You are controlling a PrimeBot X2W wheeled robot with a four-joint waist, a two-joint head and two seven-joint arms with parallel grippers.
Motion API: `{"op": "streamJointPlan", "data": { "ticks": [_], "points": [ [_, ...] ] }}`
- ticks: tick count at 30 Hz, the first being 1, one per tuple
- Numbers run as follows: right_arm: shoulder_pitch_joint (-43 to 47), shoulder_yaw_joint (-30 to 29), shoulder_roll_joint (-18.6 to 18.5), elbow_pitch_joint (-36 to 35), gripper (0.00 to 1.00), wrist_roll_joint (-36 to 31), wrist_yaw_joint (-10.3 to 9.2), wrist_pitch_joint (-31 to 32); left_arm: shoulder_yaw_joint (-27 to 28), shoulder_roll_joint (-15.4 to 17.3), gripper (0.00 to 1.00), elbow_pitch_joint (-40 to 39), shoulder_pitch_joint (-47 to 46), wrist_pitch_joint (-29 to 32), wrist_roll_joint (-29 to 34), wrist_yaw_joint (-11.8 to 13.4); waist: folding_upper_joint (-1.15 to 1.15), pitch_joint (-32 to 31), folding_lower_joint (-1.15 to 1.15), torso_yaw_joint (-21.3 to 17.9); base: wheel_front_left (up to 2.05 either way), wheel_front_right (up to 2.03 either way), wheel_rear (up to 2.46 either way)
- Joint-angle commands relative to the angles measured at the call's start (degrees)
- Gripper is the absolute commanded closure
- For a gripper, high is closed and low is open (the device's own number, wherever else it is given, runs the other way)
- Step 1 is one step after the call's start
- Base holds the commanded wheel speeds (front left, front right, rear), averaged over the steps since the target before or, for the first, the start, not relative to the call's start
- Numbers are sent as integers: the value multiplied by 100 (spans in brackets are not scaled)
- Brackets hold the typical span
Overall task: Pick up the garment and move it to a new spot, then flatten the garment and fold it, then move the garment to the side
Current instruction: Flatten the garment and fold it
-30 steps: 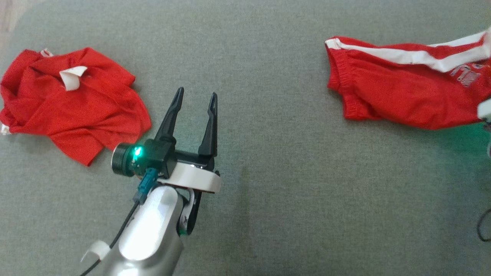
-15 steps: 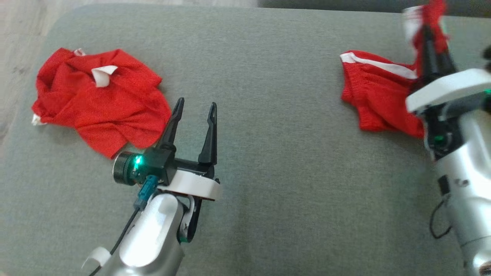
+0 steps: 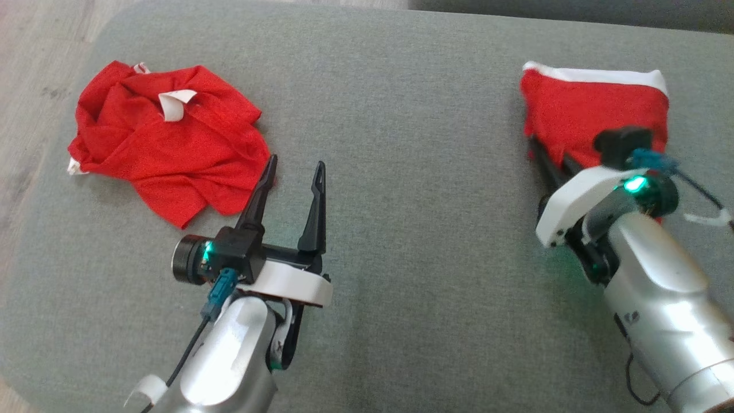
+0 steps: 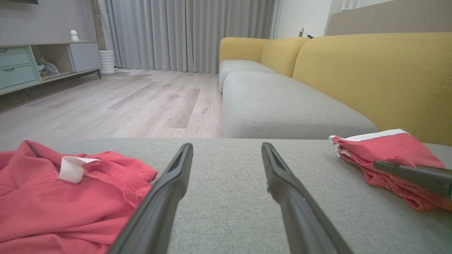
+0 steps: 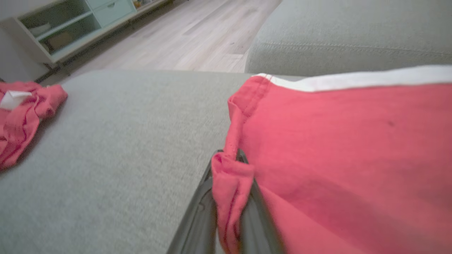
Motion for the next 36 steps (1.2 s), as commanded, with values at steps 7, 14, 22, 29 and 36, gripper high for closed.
{"op": "streamJointPlan", "data": {
  "ticks": [7, 14, 22, 29, 36],
  "points": [
    [-93, 602, 35, 340, 0, -166, -4, -643, 179, 50, 0, -151, -95, -28, -2, 46, 0, -108, 0, -276, 0, 0, 0],
    [-23, 92, 39, 39, 0, -414, -4, -1138, 402, 50, 0, -204, -14, -28, 91, 14, 0, -333, 0, -757, 0, 0, 0],
    [1020, -1809, 232, -1803, 0, -1353, -4, -1149, 594, 50, 0, -340, 63, -28, 185, -7, 0, -462, 0, -1179, 0, 0, 0],
    [2266, -2911, 874, -3185, 0, -2165, -4, -1150, 829, 50, 0, -646, 169, -28, 221, 29, 0, -385, 0, -1396, 0, 0, 0],
    [2500, -3067, 1049, -3510, 0, -2457, -4, -1150, 831, 50, 0, -695, 172, -28, 253, -25, 0, -121, 0, -1373, 0, 0, 0]
  ]
}}
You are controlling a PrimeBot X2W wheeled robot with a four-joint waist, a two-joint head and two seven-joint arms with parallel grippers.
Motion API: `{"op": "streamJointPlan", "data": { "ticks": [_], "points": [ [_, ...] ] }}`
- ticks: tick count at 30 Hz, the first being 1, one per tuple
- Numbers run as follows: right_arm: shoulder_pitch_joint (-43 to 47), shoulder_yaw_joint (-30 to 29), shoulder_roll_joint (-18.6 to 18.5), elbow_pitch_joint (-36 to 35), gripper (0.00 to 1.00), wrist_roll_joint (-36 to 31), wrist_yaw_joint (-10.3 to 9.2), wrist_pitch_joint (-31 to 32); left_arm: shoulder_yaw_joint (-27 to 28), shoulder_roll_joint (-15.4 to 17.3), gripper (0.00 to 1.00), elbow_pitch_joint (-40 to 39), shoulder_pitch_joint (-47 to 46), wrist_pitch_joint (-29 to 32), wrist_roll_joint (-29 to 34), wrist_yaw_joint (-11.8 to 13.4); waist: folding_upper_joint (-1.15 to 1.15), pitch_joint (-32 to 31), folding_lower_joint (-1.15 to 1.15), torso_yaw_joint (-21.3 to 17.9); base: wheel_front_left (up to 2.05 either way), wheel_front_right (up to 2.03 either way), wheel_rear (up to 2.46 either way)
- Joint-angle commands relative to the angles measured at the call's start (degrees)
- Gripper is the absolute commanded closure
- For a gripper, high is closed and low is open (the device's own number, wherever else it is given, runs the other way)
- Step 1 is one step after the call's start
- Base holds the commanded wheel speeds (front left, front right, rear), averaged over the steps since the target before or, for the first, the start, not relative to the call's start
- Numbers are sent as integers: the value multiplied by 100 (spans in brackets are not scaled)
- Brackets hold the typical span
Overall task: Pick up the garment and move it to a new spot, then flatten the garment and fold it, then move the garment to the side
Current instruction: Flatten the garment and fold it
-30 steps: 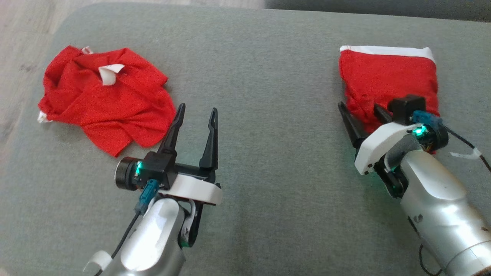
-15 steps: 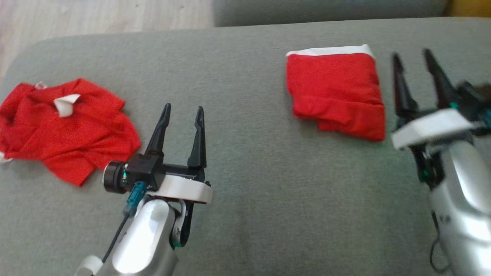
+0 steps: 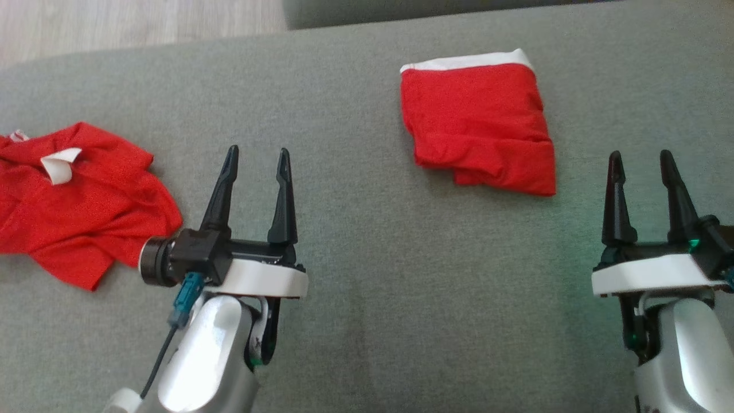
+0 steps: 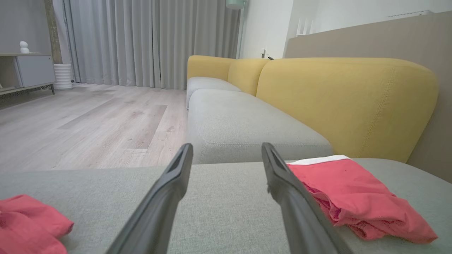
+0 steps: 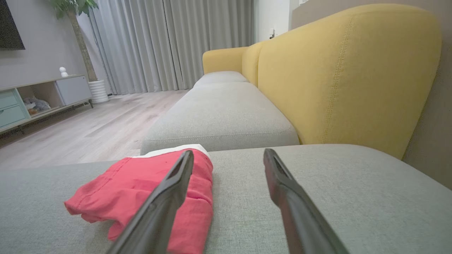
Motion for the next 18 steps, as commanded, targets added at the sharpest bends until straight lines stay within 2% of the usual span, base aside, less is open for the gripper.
{"op": "streamJointPlan", "data": {
  "ticks": [1, 2, 3, 4, 11, 18],
  "points": [
    [-203, 120, 41, -203, 0, -48, -4, -59, 154, 47, 0, -210, -101, -28, 33, -17, 0, 149, 0, 62, 0, 0, 0],
    [-269, 150, 45, -180, 17, -62, -4, -59, 129, 47, 0, -210, -131, -28, 36, -24, 0, 212, 0, 95, 0, 0, 0],
    [-358, 176, 46, -153, 88, -81, -4, -60, 104, 47, 0, -210, -166, -28, 40, -31, 0, 282, 0, 133, 0, 0, 0],
    [-466, 198, 37, -125, 100, -94, -4, -60, 79, 47, 0, -214, -210, -28, 42, -37, 0, 362, 0, 179, 0, 0, 0],
    [-1598, 420, -382, 578, 100, -95, -4, 88, -134, 47, 0, -250, -502, -28, -32, -4, 0, 972, 0, 600, 0, 0, 0],
    [-2867, 448, -638, 1882, 100, -309, -4, 350, -380, 47, 0, -294, -731, -28, -137, 88, 0, 1474, 0, 996, 0, 0, 0]
  ]
}}
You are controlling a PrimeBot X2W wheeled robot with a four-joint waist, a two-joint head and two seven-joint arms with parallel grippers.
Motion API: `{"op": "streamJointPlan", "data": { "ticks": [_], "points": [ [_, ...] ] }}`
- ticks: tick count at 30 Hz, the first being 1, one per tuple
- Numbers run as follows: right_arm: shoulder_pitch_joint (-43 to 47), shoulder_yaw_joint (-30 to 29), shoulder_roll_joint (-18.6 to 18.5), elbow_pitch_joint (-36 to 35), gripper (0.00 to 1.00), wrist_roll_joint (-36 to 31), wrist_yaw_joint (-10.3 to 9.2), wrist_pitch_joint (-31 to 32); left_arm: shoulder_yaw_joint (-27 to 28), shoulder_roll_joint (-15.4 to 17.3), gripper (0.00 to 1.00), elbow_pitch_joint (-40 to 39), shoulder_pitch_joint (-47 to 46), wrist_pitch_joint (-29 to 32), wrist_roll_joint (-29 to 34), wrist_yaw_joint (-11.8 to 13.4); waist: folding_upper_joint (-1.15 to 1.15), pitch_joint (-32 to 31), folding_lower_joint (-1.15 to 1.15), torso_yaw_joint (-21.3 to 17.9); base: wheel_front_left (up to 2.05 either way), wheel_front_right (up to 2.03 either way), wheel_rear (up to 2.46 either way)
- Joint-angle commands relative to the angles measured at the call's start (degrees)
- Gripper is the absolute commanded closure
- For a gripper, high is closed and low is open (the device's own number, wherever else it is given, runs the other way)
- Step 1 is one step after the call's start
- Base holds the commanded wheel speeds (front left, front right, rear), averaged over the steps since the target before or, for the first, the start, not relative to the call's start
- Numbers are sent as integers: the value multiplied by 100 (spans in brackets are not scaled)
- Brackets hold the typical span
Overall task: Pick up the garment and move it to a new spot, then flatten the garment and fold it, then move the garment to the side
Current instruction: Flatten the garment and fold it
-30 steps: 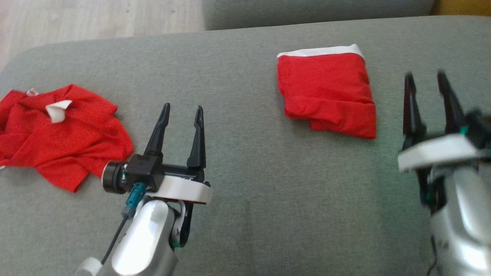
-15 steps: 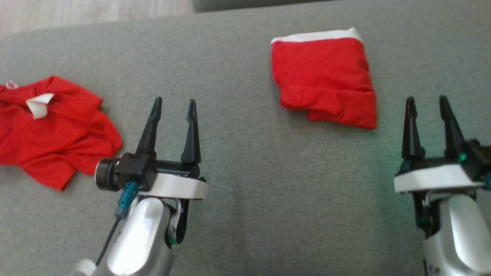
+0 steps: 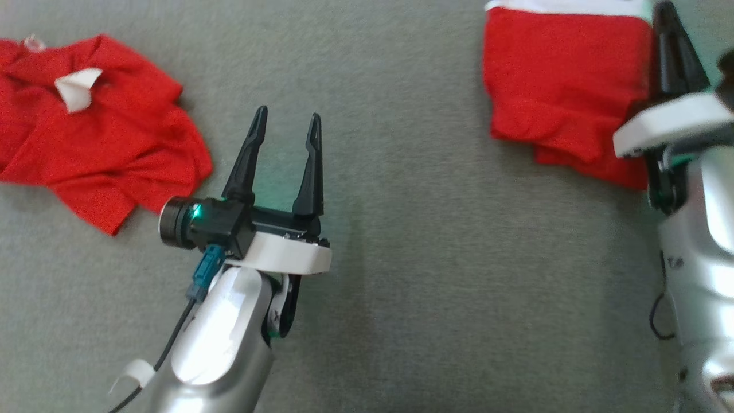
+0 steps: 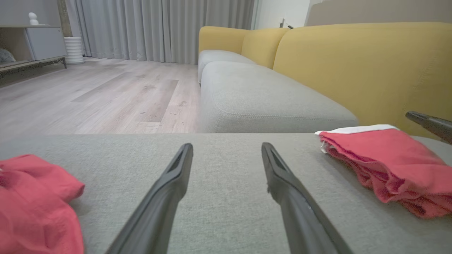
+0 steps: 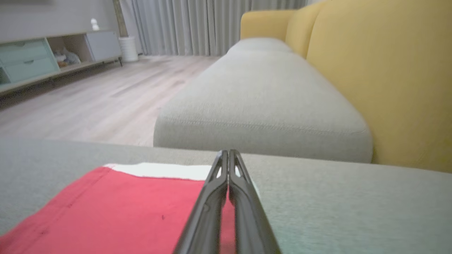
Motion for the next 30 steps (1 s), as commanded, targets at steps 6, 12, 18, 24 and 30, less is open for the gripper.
{"op": "streamJointPlan", "data": {
  "ticks": [6, 12, 18, 24, 30],
  "points": [
    [-459, 306, -58, 1290, 100, -355, -4, 293, 47, 53, 0, -181, -251, -28, -65, 70, 0, 287, -1, 342, 0, 0, 0],
    [-651, 442, 141, 1810, 100, -473, -4, -220, 63, 53, 0, -112, -243, -28, -87, 111, 0, 88, -1, 282, 0, 0, 0],
    [-757, 778, 497, 1501, 100, -376, -4, -363, 81, 53, 0, -104, -170, -28, -90, 105, 0, -106, -1, 215, 0, 0, 0],
    [-660, 1293, 630, 1841, 100, -173, -4, -252, 48, 53, 0, -143, -164, -28, -112, 99, 0, -108, -1, 287, 0, 0, 0],
    [-624, 1760, 618, 2559, 100, 114, -4, -118, 54, 53, 0, -121, -134, -28, -131, 112, 0, -142, -1, 330, 0, 0, 0]
  ]
}}
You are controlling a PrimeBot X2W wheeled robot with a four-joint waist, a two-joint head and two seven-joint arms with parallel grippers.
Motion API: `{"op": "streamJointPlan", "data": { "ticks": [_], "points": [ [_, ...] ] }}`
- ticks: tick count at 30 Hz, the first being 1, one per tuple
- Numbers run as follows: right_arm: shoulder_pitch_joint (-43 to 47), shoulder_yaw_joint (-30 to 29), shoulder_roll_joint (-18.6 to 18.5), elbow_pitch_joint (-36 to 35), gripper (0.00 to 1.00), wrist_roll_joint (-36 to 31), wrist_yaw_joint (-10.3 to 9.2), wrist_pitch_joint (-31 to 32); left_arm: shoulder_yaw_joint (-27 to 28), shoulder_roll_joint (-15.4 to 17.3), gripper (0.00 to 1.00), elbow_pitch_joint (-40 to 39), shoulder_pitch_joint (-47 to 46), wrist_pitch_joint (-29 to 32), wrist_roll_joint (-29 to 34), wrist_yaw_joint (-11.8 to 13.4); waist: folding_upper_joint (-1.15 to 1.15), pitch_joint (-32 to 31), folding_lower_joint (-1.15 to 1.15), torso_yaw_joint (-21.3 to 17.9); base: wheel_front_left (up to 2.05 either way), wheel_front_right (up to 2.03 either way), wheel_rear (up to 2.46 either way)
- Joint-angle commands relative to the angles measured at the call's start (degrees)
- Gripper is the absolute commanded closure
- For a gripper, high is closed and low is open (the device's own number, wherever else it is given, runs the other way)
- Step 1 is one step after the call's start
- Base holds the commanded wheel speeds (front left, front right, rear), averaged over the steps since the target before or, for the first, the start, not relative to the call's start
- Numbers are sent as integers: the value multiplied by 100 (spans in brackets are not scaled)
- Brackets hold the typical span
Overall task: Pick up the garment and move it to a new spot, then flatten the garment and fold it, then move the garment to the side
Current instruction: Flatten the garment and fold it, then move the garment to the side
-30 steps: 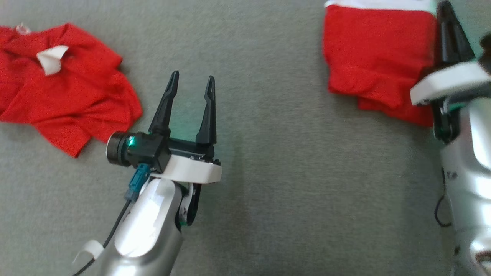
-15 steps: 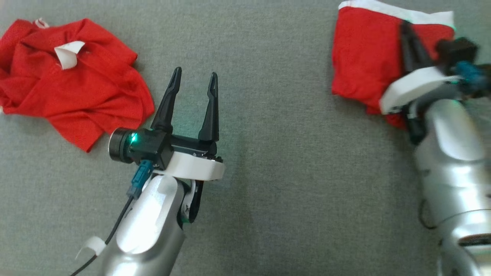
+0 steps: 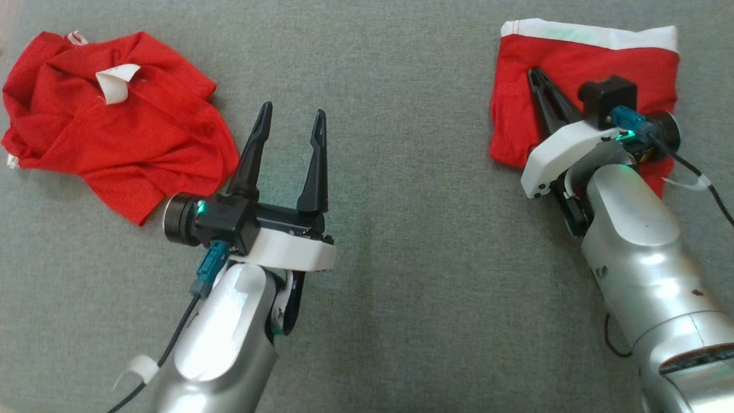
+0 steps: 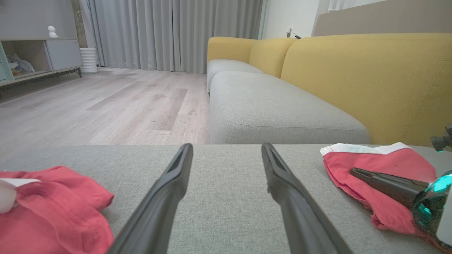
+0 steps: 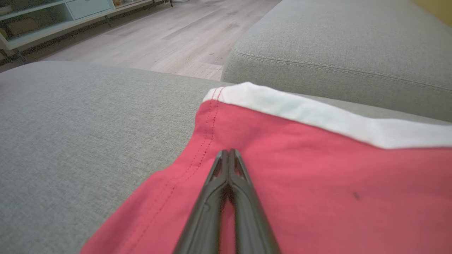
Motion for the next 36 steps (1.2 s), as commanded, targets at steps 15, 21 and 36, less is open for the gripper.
{"op": "streamJointPlan", "data": {
  "ticks": [15, 21, 36],
  "points": [
    [1494, -898, -166, -2291, 100, 559, -4, -235, 618, 52, 0, -89, 356, -28, 185, -49, 0, -764, 0, -631, 0, 0, 0],
    [2322, -1355, -6, -3054, 64, 412, -4, -236, 707, 52, 0, -55, 544, -28, 229, -97, 0, -1004, 0, -815, 0, 0, 0],
    [3357, -1581, 240, -3681, 0, 111, -4, -237, 828, 52, 0, 59, 845, -28, 166, -145, 0, -1140, 0, -906, 0, 0, 0]
  ]
}}
